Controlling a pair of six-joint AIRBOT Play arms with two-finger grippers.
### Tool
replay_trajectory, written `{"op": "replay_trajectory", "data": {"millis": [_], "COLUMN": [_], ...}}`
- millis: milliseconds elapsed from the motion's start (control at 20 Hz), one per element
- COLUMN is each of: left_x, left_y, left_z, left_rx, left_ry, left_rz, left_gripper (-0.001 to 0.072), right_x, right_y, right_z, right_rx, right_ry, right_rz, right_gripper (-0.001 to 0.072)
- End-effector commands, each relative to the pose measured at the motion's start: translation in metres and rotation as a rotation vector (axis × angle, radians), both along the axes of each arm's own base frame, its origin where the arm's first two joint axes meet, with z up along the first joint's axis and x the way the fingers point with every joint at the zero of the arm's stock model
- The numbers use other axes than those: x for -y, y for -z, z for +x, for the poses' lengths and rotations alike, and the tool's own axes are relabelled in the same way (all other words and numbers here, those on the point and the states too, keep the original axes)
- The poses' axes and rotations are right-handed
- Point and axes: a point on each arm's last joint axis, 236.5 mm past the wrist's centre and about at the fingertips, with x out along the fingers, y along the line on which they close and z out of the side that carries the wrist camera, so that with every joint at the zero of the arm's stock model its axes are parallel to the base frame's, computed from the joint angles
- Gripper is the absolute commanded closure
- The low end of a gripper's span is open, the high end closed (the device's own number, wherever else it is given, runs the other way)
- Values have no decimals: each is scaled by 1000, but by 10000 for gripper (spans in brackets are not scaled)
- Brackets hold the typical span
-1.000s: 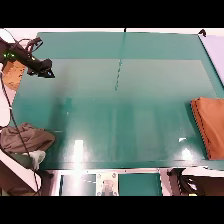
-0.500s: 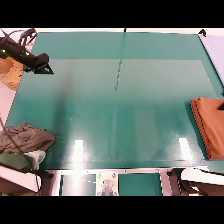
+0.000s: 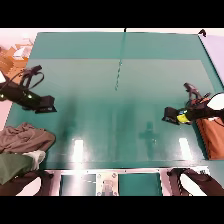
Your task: Fold the shirts.
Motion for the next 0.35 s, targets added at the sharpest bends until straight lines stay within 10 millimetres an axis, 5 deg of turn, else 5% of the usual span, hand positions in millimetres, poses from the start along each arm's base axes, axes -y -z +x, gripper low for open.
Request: {"op": "replay_trajectory", "data": {"millis": [0, 300], "left_x": [-1, -2], "left_y": [9, 9], "left_z": [-18, -10], "left_rx": [0, 33], "left_ry": [-2, -16], "left_rz": [16, 17], "left_gripper": [680, 680], "right_x": [-36, -38], "right_y": [5, 5], "right_z": [-18, -19], "right_rx": [-2, -2], "right_ry": [-80, -90], "right_rz": [46, 46], "right_gripper": [693, 694]}}
